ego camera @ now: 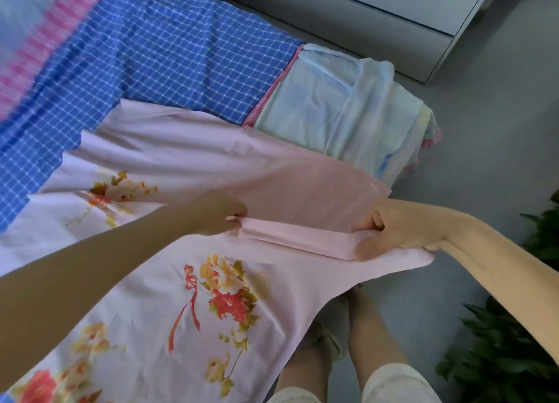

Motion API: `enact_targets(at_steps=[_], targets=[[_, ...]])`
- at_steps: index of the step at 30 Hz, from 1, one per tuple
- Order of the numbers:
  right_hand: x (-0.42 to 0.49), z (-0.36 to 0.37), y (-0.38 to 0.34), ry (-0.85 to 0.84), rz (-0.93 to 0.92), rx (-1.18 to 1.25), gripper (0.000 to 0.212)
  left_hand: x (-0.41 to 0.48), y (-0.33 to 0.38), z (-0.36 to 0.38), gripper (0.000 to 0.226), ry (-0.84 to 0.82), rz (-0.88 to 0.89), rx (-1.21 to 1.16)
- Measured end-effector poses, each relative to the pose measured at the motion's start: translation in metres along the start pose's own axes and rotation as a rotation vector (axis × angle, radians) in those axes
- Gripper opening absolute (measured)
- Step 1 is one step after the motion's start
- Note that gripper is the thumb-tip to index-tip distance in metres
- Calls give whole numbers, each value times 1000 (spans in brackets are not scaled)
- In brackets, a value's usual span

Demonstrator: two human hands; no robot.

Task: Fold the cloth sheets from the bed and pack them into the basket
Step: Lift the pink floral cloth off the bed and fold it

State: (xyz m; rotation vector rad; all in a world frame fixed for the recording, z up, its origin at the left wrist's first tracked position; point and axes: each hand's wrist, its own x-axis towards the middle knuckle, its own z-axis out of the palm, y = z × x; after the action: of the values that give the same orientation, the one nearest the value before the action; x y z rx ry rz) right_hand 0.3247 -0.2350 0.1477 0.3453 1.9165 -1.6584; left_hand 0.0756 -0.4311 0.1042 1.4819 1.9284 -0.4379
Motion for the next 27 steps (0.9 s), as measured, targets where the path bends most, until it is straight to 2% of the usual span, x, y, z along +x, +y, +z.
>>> enact_targets(at_steps=[3,5,7,9,11,12,14,15,16,19,23,25,27], targets=[[-9,7,-24,-127,-8,23,32,5,7,14,13,224,-50,-59],[-14,13,-29,-175,8,3,35,2,3,21,11,357,-177,-169],[-24,13,-32,-184,42,-1,27,-5,-11,26,14,470,-346,-255],[-35,12,-28,-198,81,-44,27,-22,-32,29,15,572,-499,-257],[-43,9,-21,-122,128,-68,21,-44,-56,27,12,666,-584,-199],[-43,5,-14,-43,141,-99,24,-56,-67,21,12,705,-620,-162],[-38,-3,-4,138,177,-125,57,-79,-88,4,11,766,-674,-82],[-34,-5,0,208,198,-86,58,-91,-96,-7,9,811,-686,-34],[-28,-6,2,239,222,-60,48,-101,-104,-19,8,860,-698,10],[-15,-6,4,240,274,-80,23,-128,-129,-49,8,941,-776,69],[-25,-13,6,222,269,-99,34,-154,-175,-69,20,960,-832,6],[-38,-20,6,186,278,-28,22,-161,-181,-77,19,959,-825,7],[-47,-28,11,142,299,-23,63,-159,-181,-91,20,963,-783,6]])
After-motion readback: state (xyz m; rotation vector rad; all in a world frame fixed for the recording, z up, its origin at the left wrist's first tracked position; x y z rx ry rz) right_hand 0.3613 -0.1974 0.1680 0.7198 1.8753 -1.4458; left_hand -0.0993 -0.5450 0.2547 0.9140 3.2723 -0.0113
